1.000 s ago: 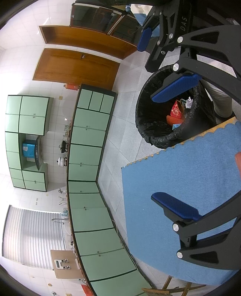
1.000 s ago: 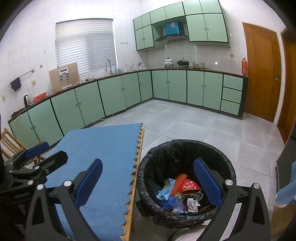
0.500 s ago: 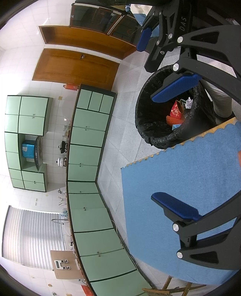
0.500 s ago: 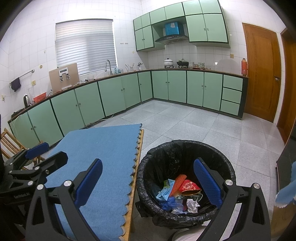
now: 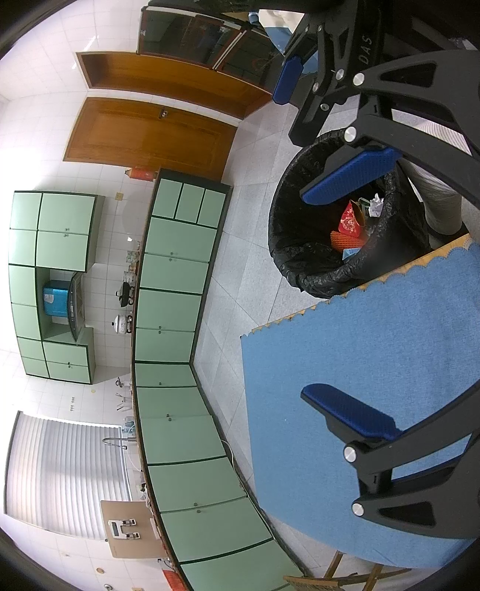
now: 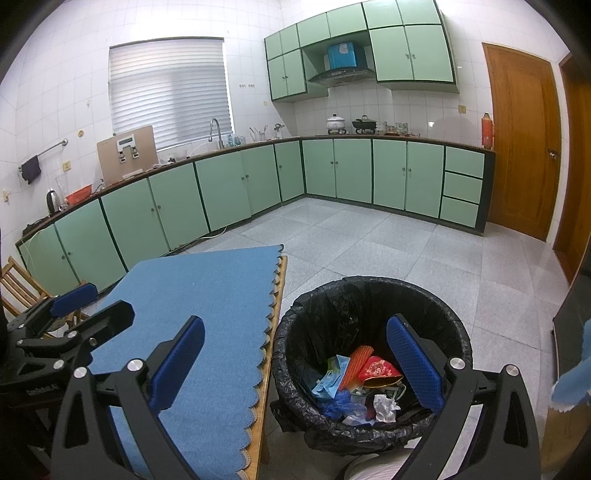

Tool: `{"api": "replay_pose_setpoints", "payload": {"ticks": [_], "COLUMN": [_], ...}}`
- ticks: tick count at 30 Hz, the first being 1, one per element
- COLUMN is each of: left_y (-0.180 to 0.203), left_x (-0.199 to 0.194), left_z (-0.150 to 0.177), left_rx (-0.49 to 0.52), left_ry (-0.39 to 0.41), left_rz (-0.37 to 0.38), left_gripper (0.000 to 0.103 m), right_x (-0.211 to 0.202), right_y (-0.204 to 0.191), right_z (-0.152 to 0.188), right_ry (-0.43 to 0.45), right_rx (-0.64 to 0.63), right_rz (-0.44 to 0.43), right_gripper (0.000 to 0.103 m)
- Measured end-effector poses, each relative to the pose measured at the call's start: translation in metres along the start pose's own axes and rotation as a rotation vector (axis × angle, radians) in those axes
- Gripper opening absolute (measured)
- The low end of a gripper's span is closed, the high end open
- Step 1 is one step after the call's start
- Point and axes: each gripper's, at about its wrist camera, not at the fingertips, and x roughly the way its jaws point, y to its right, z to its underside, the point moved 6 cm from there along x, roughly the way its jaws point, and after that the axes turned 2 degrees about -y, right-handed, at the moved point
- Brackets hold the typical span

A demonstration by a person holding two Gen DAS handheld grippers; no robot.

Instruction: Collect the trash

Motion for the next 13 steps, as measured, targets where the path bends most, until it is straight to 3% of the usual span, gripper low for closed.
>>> {"api": "replay_pose_setpoints", "payload": {"ticks": [13], "left_y": [0.0], "left_x": [0.0041], "left_z": [0.0045], "left_rx": [0.001], "left_ry": [-0.012], "left_rz": [-0.002], "left_gripper": [0.095], "right_x": [0.0015], "right_y": [0.0026], "right_z": [0.0017], "right_ry": [-0.004], "right_rx": [0.004], "right_rz": [0.0], "right_gripper": [0.097]}}
